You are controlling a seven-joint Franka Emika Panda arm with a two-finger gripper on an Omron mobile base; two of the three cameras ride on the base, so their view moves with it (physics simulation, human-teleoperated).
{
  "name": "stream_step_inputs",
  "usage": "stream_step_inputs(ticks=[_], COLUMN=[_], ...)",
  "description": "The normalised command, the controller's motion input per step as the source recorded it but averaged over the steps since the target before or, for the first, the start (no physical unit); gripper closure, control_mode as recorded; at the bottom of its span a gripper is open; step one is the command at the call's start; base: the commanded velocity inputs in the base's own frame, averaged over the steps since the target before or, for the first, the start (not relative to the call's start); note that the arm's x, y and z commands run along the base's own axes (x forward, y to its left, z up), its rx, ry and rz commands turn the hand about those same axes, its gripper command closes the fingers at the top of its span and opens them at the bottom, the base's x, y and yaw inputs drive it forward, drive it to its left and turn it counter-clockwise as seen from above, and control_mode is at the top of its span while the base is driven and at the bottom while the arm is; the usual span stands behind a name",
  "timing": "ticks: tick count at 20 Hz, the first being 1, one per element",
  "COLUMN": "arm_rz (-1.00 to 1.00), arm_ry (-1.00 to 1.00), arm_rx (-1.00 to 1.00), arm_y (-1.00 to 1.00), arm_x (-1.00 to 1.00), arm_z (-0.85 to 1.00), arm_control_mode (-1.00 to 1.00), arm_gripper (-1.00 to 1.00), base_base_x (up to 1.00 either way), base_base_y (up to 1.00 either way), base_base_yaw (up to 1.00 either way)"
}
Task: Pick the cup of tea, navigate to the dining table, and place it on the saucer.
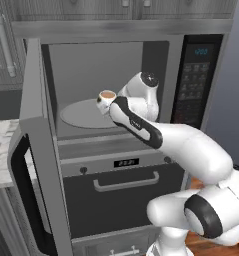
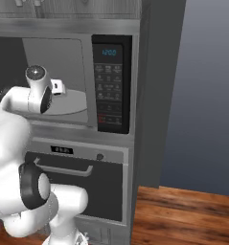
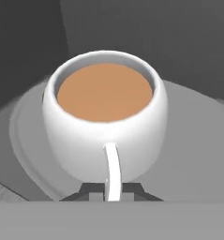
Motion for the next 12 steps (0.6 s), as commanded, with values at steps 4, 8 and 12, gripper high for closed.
stream_step_inputs(ticks=[4, 8, 12], arm_rz=[0.00, 0.00, 0.01], arm_ry=[0.00, 0.00, 0.00], arm_rx=[0.00, 0.00, 0.00], arm_y=[-0.08, -0.18, -0.35], arm_x=[-1.00, -1.00, -1.00], arm_z=[0.57, 0.47, 0.22], arm_control_mode=[-1.00, -1.00, -1.00], arm_gripper=[1.00, 1.00, 1.00], base_base_x=[0.00, 0.00, 0.00], base_base_y=[0.00, 0.00, 0.00], base_base_yaw=[0.00, 0.00, 0.00])
